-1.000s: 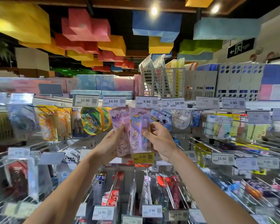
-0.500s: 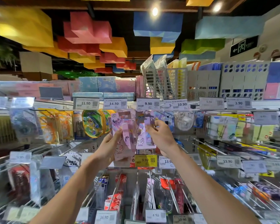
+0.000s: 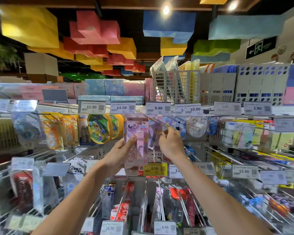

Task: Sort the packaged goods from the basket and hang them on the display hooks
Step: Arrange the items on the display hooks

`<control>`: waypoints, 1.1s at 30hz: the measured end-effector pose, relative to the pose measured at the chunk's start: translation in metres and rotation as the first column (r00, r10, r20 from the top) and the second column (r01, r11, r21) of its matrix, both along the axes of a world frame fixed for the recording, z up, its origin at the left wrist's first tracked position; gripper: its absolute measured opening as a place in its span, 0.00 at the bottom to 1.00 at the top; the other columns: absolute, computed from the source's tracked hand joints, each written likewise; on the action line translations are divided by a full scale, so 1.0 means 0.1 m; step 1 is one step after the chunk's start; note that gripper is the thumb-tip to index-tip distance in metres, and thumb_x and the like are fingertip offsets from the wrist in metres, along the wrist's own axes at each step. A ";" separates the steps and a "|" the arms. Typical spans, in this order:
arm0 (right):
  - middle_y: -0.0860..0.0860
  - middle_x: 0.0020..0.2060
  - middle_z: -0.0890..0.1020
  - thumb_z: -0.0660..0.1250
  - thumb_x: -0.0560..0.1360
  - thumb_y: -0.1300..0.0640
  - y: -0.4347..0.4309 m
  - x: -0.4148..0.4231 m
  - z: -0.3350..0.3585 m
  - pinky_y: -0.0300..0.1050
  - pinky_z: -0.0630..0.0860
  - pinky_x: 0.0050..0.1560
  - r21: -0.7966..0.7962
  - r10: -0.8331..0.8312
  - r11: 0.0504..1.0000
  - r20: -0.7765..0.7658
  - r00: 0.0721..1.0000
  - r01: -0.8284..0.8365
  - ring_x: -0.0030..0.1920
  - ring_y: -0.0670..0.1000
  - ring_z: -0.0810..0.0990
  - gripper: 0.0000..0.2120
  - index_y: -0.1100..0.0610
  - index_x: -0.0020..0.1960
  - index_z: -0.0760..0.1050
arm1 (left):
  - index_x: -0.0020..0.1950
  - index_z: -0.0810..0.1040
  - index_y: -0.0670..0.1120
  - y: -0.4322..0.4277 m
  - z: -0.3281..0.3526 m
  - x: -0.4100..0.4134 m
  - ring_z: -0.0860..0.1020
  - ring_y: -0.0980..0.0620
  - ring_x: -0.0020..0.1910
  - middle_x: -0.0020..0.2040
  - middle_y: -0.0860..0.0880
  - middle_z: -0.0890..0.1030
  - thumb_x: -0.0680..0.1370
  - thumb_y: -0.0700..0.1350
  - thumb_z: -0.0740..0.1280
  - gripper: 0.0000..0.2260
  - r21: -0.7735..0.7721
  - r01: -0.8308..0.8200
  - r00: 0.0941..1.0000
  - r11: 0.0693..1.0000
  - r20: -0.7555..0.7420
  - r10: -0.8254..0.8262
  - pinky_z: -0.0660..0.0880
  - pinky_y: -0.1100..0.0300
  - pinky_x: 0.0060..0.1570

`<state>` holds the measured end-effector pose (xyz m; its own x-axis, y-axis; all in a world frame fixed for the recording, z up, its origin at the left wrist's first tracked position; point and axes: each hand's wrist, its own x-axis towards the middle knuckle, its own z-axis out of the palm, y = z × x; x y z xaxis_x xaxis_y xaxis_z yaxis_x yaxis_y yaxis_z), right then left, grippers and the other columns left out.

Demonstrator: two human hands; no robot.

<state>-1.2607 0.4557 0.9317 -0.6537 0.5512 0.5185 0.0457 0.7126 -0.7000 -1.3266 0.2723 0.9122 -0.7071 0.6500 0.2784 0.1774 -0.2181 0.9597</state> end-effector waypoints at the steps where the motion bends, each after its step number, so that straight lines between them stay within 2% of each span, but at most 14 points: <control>1: 0.54 0.47 0.76 0.56 0.85 0.53 -0.04 0.06 -0.01 0.45 0.69 0.39 -0.013 0.018 1.000 -0.097 0.995 -0.020 0.42 0.51 0.76 0.10 0.58 0.51 0.71 | 0.65 0.77 0.47 0.00 0.01 0.01 0.86 0.49 0.51 0.53 0.47 0.87 0.86 0.51 0.56 0.14 0.000 0.001 1.000 1.000 -0.002 -0.001 0.82 0.57 0.43; 3: 0.50 0.36 0.73 0.55 0.86 0.46 -0.11 0.19 -0.03 0.45 0.64 0.36 -0.042 0.152 0.986 -0.190 0.970 -0.162 0.34 0.48 0.71 0.19 0.57 0.43 0.69 | 0.65 0.77 0.47 0.00 0.00 0.01 0.86 0.48 0.52 0.53 0.46 0.87 0.86 0.51 0.57 0.14 -0.003 0.003 1.000 1.000 -0.031 -0.003 0.83 0.55 0.43; 5: 0.51 0.34 0.74 0.58 0.83 0.38 -0.17 0.25 -0.06 0.47 0.70 0.39 -0.082 0.309 0.942 -0.163 0.937 -0.325 0.34 0.50 0.73 0.24 0.59 0.44 0.73 | 0.64 0.78 0.46 -0.01 0.01 0.04 0.86 0.46 0.53 0.54 0.44 0.87 0.85 0.52 0.59 0.14 0.007 0.003 0.999 1.000 -0.049 -0.003 0.83 0.50 0.46; 8: 0.53 0.44 0.84 0.71 0.74 0.36 -0.21 0.24 -0.11 0.57 0.81 0.51 -0.123 0.432 0.885 -0.149 0.890 -0.450 0.45 0.55 0.83 0.23 0.56 0.51 0.79 | 0.60 0.79 0.39 -0.02 -0.01 0.05 0.83 0.41 0.52 0.52 0.37 0.85 0.83 0.53 0.66 0.17 -0.023 -0.016 0.989 1.000 -0.150 0.013 0.79 0.37 0.56; 13: 0.49 0.55 0.86 0.76 0.73 0.46 -0.24 0.26 -0.08 0.54 0.79 0.64 -0.238 0.585 0.728 -0.272 0.764 -0.642 0.58 0.50 0.84 0.21 0.53 0.62 0.79 | 0.59 0.82 0.42 -0.03 0.00 0.11 0.84 0.41 0.54 0.53 0.39 0.86 0.82 0.51 0.65 0.15 -0.016 -0.038 0.982 0.999 -0.188 0.034 0.82 0.43 0.53; 15: 0.48 0.57 0.85 0.74 0.74 0.47 -0.20 0.25 -0.05 0.53 0.76 0.67 -0.286 0.579 0.700 -0.309 0.754 -0.654 0.60 0.49 0.83 0.20 0.51 0.64 0.76 | 0.62 0.81 0.48 -0.03 0.03 0.11 0.84 0.45 0.55 0.55 0.47 0.87 0.83 0.55 0.63 0.15 0.010 -0.044 0.991 0.999 -0.126 0.045 0.82 0.47 0.50; 19: 0.38 0.55 0.79 0.69 0.81 0.53 -0.13 0.26 0.06 0.32 0.72 0.58 -0.259 0.600 0.721 -0.229 0.766 -0.642 0.53 0.34 0.78 0.09 0.45 0.58 0.71 | 0.71 0.76 0.57 -0.01 0.06 0.00 0.75 0.53 0.70 0.68 0.56 0.80 0.77 0.67 0.69 0.26 0.039 -0.086 0.993 0.996 -0.071 0.089 0.67 0.41 0.74; 21: 0.37 0.52 0.77 0.69 0.81 0.54 -0.10 0.27 0.14 0.26 0.72 0.50 -0.235 0.588 0.742 -0.220 0.778 -0.628 0.50 0.33 0.78 0.10 0.46 0.58 0.69 | 0.65 0.77 0.58 0.03 0.08 -0.02 0.75 0.57 0.67 0.65 0.57 0.80 0.83 0.57 0.64 0.12 0.053 -0.106 0.992 0.993 -0.069 0.109 0.64 0.44 0.75; 23: 0.47 0.53 0.81 0.70 0.80 0.53 -0.07 0.23 0.20 0.31 0.75 0.50 -0.216 0.553 0.773 -0.230 0.801 -0.596 0.52 0.44 0.81 0.09 0.52 0.56 0.72 | 0.61 0.79 0.59 0.06 0.09 -0.04 0.76 0.56 0.65 0.63 0.55 0.81 0.83 0.54 0.64 0.08 0.044 -0.132 0.990 0.990 -0.046 0.134 0.65 0.43 0.74; 26: 0.60 0.49 0.81 0.74 0.75 0.42 -0.07 0.16 0.25 0.54 0.77 0.53 -0.223 0.488 0.813 -0.242 0.839 -0.537 0.50 0.59 0.80 0.27 0.66 0.55 0.74 | 0.56 0.81 0.63 0.08 0.04 -0.14 0.77 0.42 0.69 0.66 0.47 0.81 0.74 0.63 0.69 0.13 0.045 -0.137 0.989 0.990 -0.049 0.139 0.66 0.32 0.72; 29: 0.55 0.39 0.75 0.77 0.73 0.41 -0.01 0.08 0.27 0.52 0.75 0.49 -0.269 0.442 0.834 -0.198 0.875 -0.482 0.43 0.56 0.78 0.24 0.62 0.44 0.72 | 0.42 0.82 0.64 0.09 0.07 -0.12 0.78 0.36 0.64 0.61 0.40 0.82 0.75 0.57 0.65 0.06 0.057 -0.200 0.978 0.978 -0.040 0.202 0.68 0.30 0.69; 31: 0.45 0.37 0.73 0.78 0.71 0.43 0.02 0.04 0.27 0.52 0.78 0.50 -0.303 0.401 0.845 -0.186 0.897 -0.441 0.40 0.53 0.82 0.24 0.63 0.41 0.74 | 0.44 0.83 0.58 0.08 0.09 -0.10 0.80 0.38 0.61 0.57 0.42 0.84 0.77 0.51 0.64 0.09 0.090 -0.232 0.972 0.969 -0.004 0.233 0.71 0.34 0.67; 32: 0.52 0.33 0.80 0.79 0.71 0.44 0.04 0.02 0.26 0.51 0.79 0.48 -0.325 0.377 0.848 -0.184 0.908 -0.418 0.38 0.50 0.81 0.23 0.62 0.39 0.75 | 0.44 0.82 0.54 0.08 0.07 -0.12 0.80 0.41 0.57 0.53 0.45 0.84 0.79 0.48 0.64 0.08 0.091 -0.269 0.963 0.959 0.008 0.269 0.73 0.38 0.64; 33: 0.59 0.53 0.81 0.79 0.71 0.44 0.05 -0.01 0.25 0.49 0.78 0.46 -0.347 0.350 0.851 -0.187 0.918 -0.395 0.38 0.49 0.78 0.22 0.63 0.40 0.77 | 0.43 0.80 0.51 0.07 0.06 -0.14 0.79 0.43 0.53 0.48 0.48 0.83 0.81 0.45 0.63 0.09 0.087 -0.303 0.953 0.949 0.022 0.302 0.72 0.42 0.60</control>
<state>-1.2616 0.4612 0.9564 -0.7981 0.4436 0.4078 -0.2661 0.3477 -0.8990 -1.3409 0.2795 0.9178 -0.8693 0.3784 0.3181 0.2402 -0.2391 0.9408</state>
